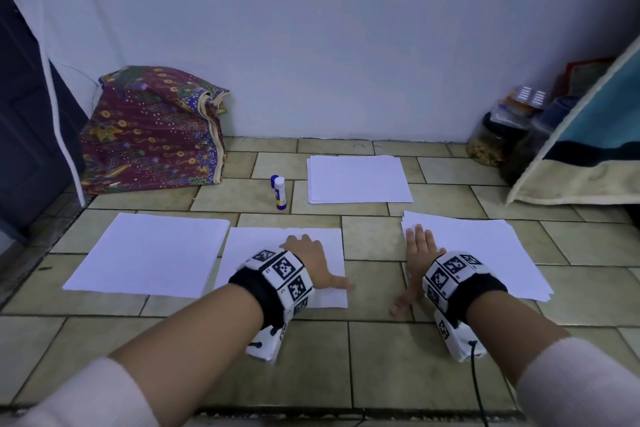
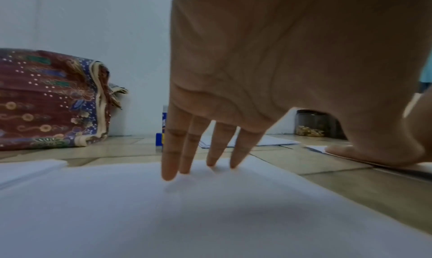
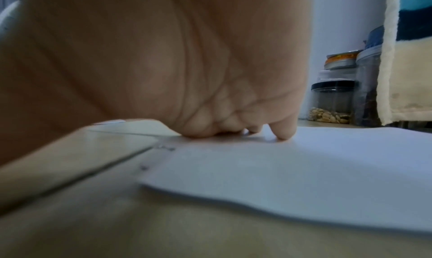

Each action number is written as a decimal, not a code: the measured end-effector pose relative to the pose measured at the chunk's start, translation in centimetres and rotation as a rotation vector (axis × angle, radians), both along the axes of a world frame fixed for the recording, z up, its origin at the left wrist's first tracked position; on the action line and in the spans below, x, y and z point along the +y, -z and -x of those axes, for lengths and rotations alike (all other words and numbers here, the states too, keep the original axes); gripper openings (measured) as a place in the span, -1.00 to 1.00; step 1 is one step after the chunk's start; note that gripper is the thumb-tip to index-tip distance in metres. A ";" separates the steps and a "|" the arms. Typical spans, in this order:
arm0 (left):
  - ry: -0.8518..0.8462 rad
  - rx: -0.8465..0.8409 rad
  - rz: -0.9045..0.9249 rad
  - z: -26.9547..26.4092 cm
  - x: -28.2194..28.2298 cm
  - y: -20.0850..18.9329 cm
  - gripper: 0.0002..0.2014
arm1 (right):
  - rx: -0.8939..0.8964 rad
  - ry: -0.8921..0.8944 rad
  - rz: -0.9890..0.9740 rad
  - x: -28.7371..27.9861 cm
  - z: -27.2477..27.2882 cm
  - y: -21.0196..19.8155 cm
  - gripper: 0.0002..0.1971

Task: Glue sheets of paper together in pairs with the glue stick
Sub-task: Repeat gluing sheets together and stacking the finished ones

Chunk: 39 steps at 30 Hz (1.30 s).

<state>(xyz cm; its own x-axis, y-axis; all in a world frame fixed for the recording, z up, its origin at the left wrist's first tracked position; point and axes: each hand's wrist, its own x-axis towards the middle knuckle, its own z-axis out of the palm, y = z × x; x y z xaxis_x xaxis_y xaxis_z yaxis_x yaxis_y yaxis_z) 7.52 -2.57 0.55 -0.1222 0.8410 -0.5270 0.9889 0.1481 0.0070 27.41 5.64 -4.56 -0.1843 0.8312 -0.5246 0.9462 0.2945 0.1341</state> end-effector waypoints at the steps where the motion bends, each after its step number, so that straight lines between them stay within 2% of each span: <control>1: 0.019 -0.004 0.015 0.5 0.2 -0.1 -0.08 | -0.001 0.002 0.001 -0.1 0.1 -0.2 0.62; 3: 0.078 -0.020 0.038 1.5 0.4 -0.2 -0.13 | 0.003 0.001 -0.012 -0.3 0.1 -0.5 0.58; 6: 0.157 0.005 0.062 2.9 0.4 0.2 -0.02 | 0.000 -0.007 -0.018 -0.3 0.3 -1.9 0.49; 11: 0.080 -0.034 0.107 3.8 0.0 1.1 0.05 | 0.033 -0.007 -0.117 0.7 1.5 -3.7 0.18; 15: 0.083 -0.089 0.146 4.1 -0.2 1.2 0.04 | -0.001 -0.013 -0.096 1.9 2.9 -6.4 -0.05; 17: 0.131 -0.058 0.139 4.0 -0.2 1.4 0.07 | 0.096 -0.023 -0.141 2.7 4.3 -8.1 -0.10; 19: 0.115 -0.055 0.128 4.2 0.0 2.2 0.12 | 0.329 -0.041 -0.175 3.6 6.5 -9.2 -0.11; 22: 0.069 -0.076 0.154 5.0 0.2 3.3 0.12 | 0.595 -0.088 -0.075 4.4 10.8 -9.6 -0.33; 25: 0.091 -0.046 0.173 5.3 0.2 3.4 0.11 | 0.709 -0.090 0.017 5.0 14.5 -9.0 -0.46; 32: 0.103 -0.017 0.160 5.4 0.0 3.6 0.10 | 0.715 -0.122 0.070 5.2 19.6 -6.4 -0.48; 35: 0.114 -0.016 0.164 5.5 -0.1 3.5 0.10 | 0.608 -0.147 0.028 5.2 21.1 -6.1 -0.80; 36: 0.117 -0.013 0.163 5.4 -0.1 3.5 0.10 | 0.573 -0.145 0.002 5.2 21.3 -6.1 -0.83; 39: 0.130 0.007 0.143 5.4 -0.2 3.4 0.10 | 0.542 -0.147 -0.052 5.3 21.5 -5.7 -0.64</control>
